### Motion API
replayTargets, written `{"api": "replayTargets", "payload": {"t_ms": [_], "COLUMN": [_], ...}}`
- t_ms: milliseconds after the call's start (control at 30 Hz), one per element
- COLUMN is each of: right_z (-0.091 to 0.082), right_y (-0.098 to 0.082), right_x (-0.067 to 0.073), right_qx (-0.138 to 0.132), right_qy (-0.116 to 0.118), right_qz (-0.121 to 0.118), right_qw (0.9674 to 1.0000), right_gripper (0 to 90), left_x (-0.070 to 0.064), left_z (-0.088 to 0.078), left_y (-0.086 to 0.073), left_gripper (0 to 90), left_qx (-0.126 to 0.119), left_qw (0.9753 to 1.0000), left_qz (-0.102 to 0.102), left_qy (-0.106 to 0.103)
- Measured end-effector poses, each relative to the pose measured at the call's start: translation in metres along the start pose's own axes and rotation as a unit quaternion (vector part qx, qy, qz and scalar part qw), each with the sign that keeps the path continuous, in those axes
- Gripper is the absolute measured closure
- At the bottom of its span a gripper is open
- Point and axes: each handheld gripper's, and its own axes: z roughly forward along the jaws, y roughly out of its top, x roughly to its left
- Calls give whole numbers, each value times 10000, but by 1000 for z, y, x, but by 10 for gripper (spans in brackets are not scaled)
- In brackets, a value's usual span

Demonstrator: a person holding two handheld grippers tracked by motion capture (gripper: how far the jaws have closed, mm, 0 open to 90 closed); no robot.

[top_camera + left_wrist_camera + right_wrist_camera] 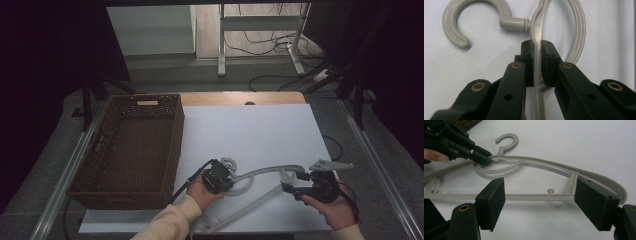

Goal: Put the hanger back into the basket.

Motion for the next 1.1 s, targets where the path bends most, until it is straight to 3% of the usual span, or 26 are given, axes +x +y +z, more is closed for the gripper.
{"api": "replayTargets", "payload": {"t_ms": [367, 567, 767, 1100], "right_z": [-11, -18, -24, -22], "right_y": [-4, -7, -9, -11], "right_x": [-9, -13, -15, -15], "right_qx": [-321, -561, -741, -686], "right_qy": [142, 325, 473, 443], "right_qz": [303, 471, 483, 425], "right_qw": [9989, 9968, 9950, 9958], "right_gripper": [253, 256, 256, 256], "left_x": [5, 10, 13, 12], "left_z": [-16, -37, -55, -58], "left_y": [1, 5, 7, 8], "left_gripper": [823, 826, 828, 829], "left_qx": [-294, -590, -776, -778], "left_qw": [9995, 9982, 9967, 9968], "left_qz": [-35, -115, -194, -122], "left_qy": [-97, -86, -94, -134]}}
